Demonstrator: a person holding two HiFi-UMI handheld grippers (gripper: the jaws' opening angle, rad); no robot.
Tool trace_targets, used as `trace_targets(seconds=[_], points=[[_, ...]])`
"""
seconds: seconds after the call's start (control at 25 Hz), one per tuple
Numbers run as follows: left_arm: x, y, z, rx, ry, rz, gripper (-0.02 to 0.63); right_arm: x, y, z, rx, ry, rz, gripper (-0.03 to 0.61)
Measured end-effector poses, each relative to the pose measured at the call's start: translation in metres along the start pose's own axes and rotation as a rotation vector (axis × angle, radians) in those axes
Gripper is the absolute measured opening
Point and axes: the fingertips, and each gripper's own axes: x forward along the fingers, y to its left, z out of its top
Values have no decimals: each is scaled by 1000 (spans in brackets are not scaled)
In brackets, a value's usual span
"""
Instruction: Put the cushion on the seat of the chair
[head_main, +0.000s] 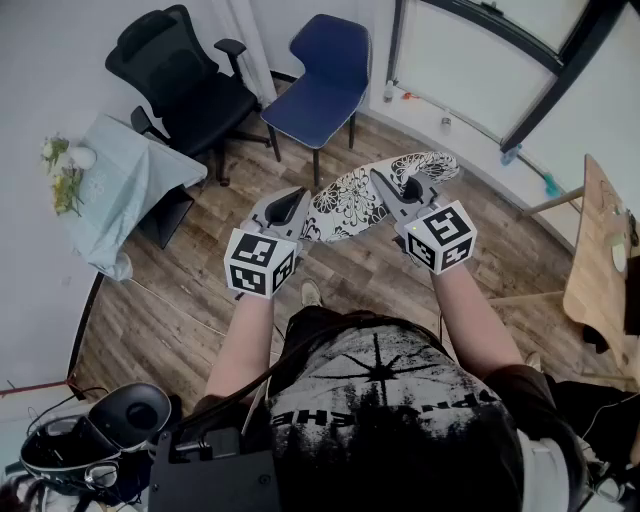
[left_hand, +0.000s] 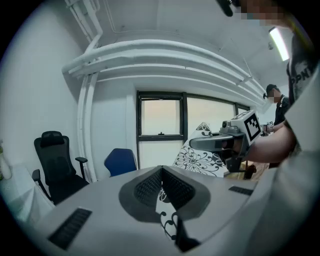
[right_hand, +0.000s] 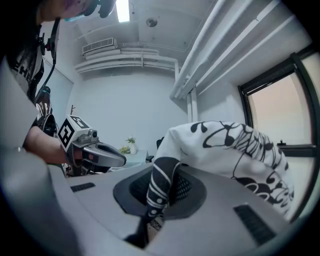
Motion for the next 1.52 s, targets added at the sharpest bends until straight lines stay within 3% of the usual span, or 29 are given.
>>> trace_targets(seconds=[0.56,0.84,1.24,1.52], points=[[3,-1,-4,60,34,16,15,5,6,-4,0,5,33,25],[0,3,-9,-4,26,14,15,6,11,-12,-2,16,44,25],[9,17,-17,-4,36,4,15,22,7,-18,-4,26,37,25],[32,51,-19,16,42,-10,15,57,-11,-21,-7,46,12,25]])
